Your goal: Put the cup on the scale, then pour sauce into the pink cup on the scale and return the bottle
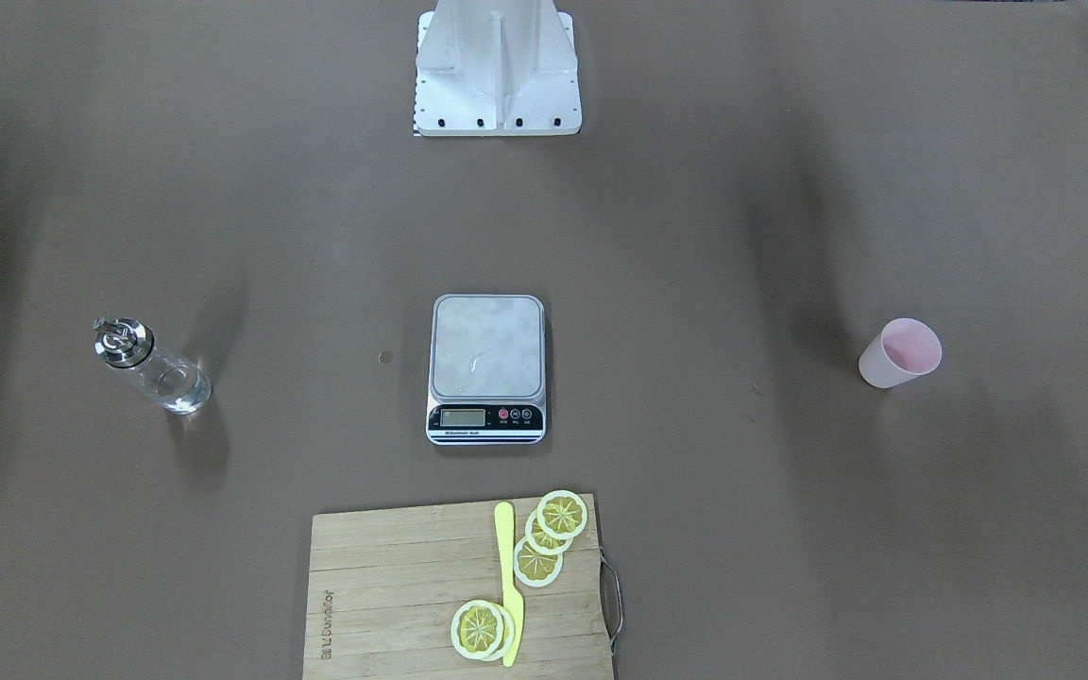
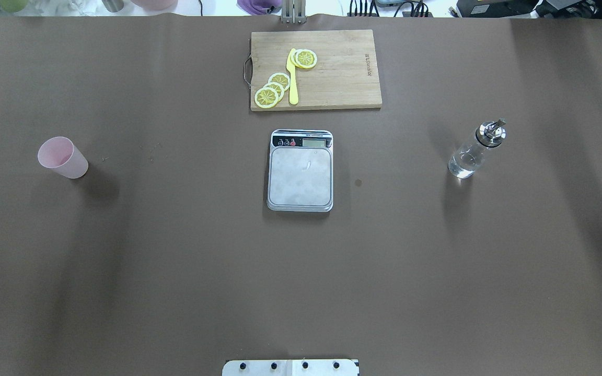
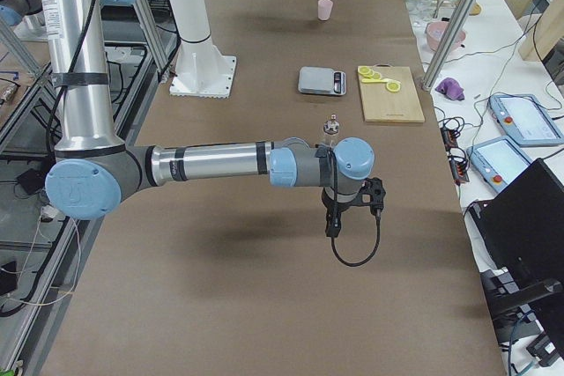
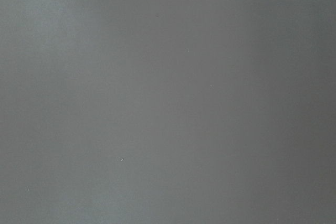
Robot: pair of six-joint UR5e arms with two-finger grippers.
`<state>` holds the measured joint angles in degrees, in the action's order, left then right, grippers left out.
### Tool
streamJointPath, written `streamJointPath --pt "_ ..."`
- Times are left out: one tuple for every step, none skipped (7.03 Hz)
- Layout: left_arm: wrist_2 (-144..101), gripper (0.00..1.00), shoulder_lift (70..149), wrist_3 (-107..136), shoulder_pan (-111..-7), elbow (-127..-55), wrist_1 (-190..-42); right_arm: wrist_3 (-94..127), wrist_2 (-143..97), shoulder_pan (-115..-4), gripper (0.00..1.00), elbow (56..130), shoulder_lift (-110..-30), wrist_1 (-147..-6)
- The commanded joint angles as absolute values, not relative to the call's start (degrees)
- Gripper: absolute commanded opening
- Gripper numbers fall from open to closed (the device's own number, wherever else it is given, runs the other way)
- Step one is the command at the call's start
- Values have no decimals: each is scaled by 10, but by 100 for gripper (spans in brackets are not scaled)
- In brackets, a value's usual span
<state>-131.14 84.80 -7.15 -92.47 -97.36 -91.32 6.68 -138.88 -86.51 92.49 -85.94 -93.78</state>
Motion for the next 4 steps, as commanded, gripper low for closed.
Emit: streamJointPath --pt "-1312 99 867 -69 -924 -986 -917 68 -1390 -866 100 925 -859 -938" --pt "-1312 99 879 -69 -924 -988 -926 68 -1390 -866 100 925 -860 -938" --pt "-1313 99 877 -70 -922 -987 -925 68 -1390 -866 100 925 -861 -938" --pt "-1346 99 880 -63 -920 -989 -919 68 -1390 -866 100 925 -861 -938"
